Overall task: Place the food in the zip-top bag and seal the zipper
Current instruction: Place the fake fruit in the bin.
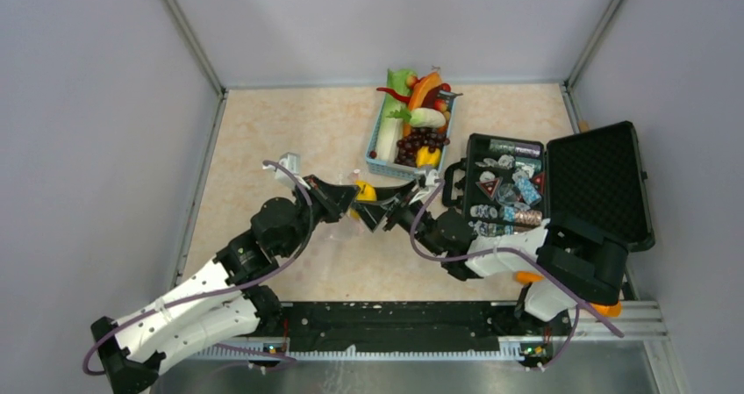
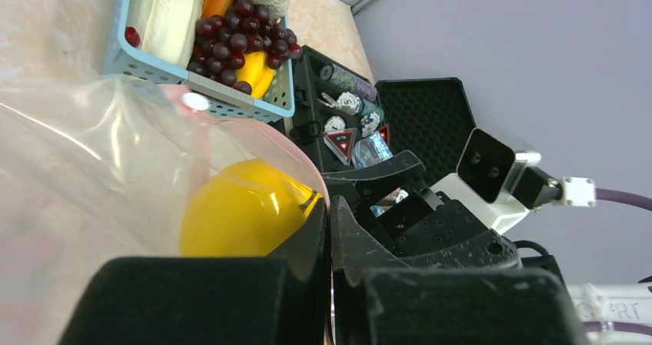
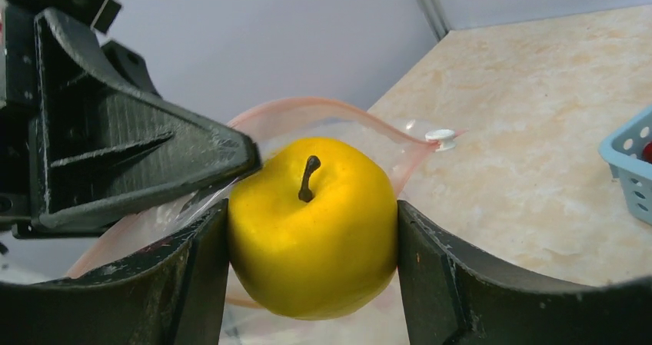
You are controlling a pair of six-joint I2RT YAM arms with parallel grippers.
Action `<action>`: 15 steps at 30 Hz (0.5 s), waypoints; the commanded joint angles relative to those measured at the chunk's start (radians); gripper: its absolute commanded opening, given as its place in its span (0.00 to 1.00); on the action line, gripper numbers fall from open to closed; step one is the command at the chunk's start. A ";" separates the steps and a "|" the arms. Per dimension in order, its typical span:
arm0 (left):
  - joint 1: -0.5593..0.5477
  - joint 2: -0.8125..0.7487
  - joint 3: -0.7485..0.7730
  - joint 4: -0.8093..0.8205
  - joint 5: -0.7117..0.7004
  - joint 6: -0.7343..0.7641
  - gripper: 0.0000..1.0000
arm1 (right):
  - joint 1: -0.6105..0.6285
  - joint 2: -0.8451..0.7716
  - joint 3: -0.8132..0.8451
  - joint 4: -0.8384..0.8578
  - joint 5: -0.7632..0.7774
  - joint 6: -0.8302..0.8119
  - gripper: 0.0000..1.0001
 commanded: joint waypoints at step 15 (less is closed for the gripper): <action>0.004 0.027 0.063 -0.042 0.060 0.108 0.00 | -0.034 -0.197 0.095 -0.390 -0.199 -0.236 0.40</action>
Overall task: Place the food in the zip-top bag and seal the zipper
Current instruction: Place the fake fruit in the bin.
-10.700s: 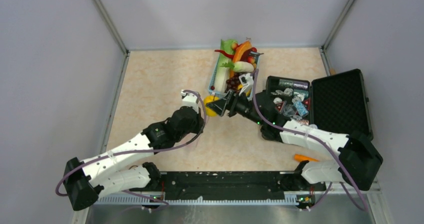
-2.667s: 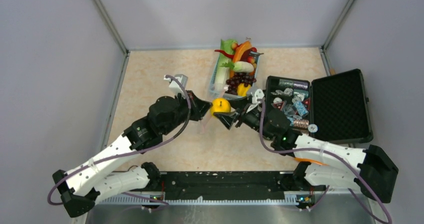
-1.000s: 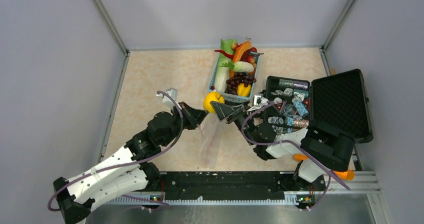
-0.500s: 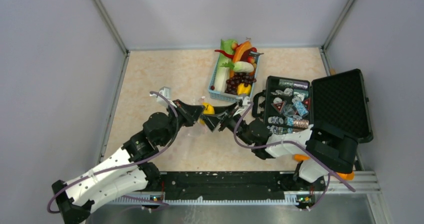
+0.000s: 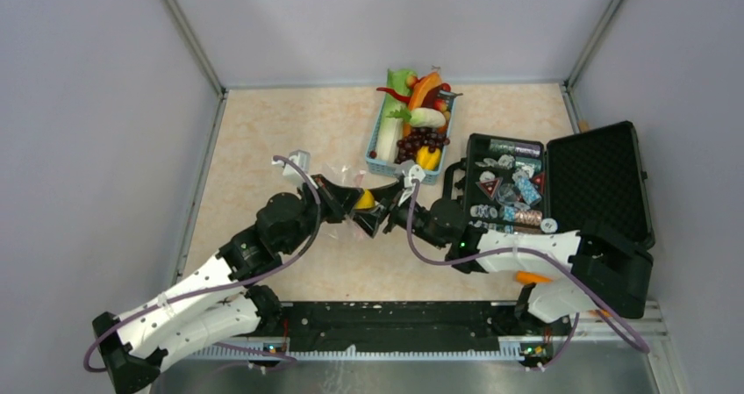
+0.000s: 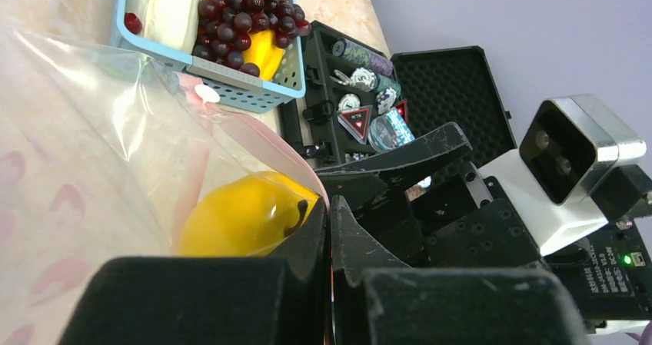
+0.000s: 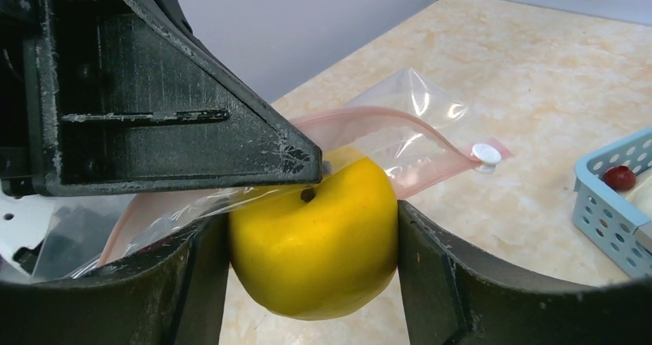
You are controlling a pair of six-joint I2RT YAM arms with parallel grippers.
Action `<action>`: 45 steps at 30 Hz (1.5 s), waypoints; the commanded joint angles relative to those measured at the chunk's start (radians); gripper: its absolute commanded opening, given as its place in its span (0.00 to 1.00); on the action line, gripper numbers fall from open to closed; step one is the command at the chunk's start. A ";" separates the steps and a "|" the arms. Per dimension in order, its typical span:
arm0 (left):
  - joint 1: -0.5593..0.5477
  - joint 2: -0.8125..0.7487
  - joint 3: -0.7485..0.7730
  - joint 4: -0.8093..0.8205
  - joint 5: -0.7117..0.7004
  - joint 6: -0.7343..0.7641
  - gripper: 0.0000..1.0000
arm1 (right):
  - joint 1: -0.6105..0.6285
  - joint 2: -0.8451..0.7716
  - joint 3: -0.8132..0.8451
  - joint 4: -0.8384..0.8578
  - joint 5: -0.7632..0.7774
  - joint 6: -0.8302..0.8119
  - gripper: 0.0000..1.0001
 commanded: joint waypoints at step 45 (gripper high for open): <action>0.003 -0.028 0.039 -0.208 -0.088 0.185 0.00 | -0.462 0.561 0.820 -0.931 0.057 -0.071 0.87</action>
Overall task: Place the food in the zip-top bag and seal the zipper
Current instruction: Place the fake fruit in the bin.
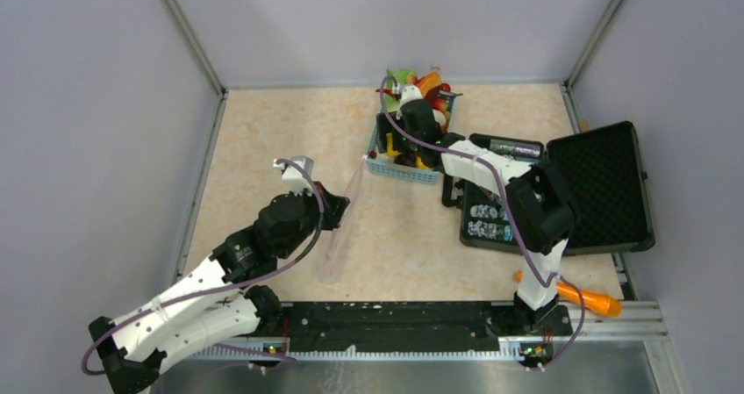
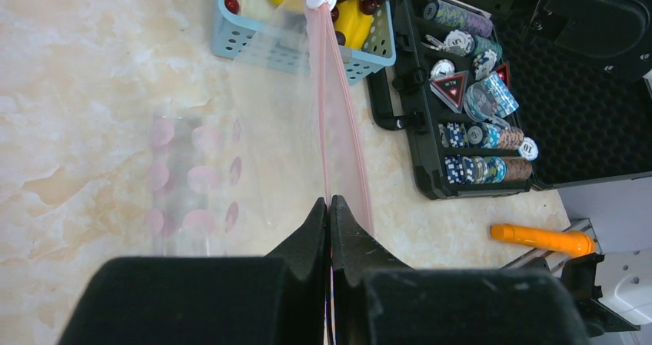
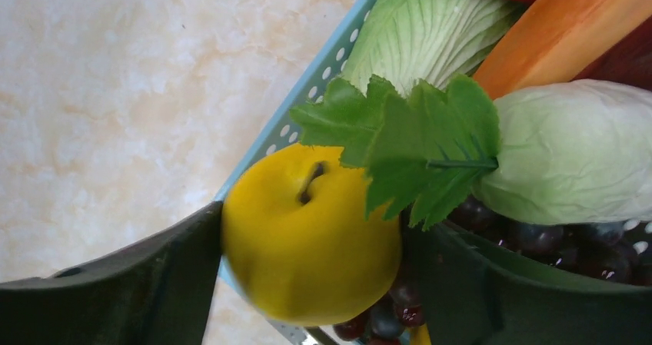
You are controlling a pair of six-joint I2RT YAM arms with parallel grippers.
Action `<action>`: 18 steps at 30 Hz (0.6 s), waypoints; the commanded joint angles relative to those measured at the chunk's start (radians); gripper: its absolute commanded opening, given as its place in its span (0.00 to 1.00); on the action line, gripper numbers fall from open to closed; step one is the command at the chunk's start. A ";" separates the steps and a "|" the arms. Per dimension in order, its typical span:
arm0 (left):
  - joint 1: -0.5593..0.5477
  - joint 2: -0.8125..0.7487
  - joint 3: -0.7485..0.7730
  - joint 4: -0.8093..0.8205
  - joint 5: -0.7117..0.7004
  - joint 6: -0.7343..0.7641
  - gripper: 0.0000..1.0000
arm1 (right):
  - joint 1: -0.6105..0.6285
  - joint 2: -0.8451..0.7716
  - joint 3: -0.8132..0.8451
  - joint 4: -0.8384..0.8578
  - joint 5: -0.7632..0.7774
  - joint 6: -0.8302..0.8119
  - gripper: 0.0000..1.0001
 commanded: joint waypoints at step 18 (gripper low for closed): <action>0.002 0.031 0.030 0.046 0.005 0.027 0.00 | 0.005 -0.387 -0.081 -0.124 -0.179 0.093 0.83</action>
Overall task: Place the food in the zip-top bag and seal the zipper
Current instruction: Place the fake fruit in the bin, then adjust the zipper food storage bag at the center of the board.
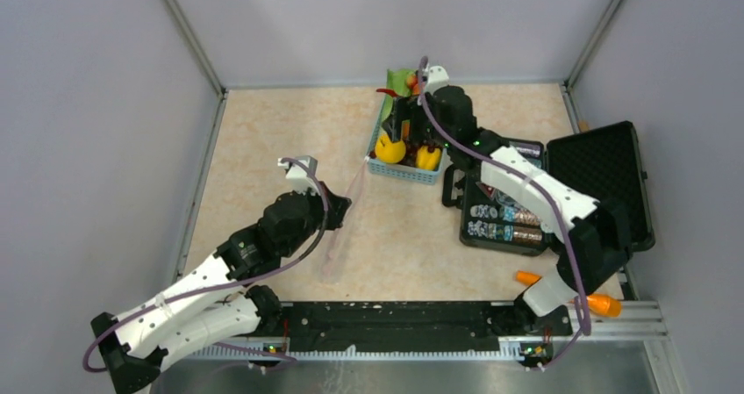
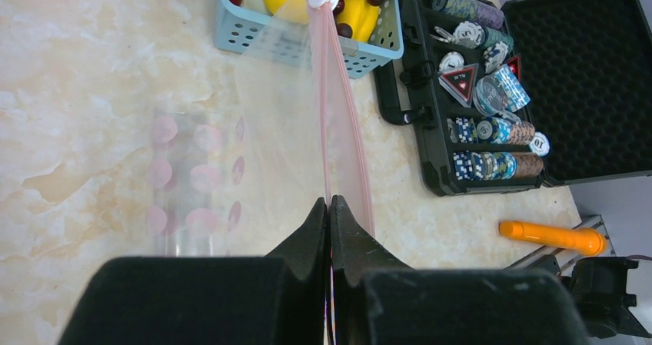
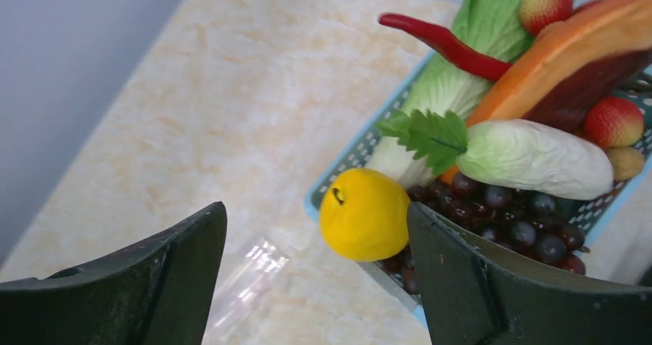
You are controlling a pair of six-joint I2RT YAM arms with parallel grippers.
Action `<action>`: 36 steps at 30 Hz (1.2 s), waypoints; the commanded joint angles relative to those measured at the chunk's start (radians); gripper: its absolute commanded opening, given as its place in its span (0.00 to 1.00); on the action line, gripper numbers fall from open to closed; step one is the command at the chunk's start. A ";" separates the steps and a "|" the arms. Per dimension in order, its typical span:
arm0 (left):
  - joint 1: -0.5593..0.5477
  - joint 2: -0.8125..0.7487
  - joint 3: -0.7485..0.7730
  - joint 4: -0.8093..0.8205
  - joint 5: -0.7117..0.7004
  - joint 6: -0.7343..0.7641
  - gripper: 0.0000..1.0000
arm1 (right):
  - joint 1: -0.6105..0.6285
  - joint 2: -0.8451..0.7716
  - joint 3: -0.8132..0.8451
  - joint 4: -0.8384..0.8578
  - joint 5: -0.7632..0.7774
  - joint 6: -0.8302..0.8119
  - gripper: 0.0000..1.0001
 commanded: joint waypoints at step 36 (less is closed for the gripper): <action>-0.028 -0.056 -0.082 0.250 0.103 0.400 0.00 | 0.382 -0.290 -0.551 0.397 -0.110 0.334 0.00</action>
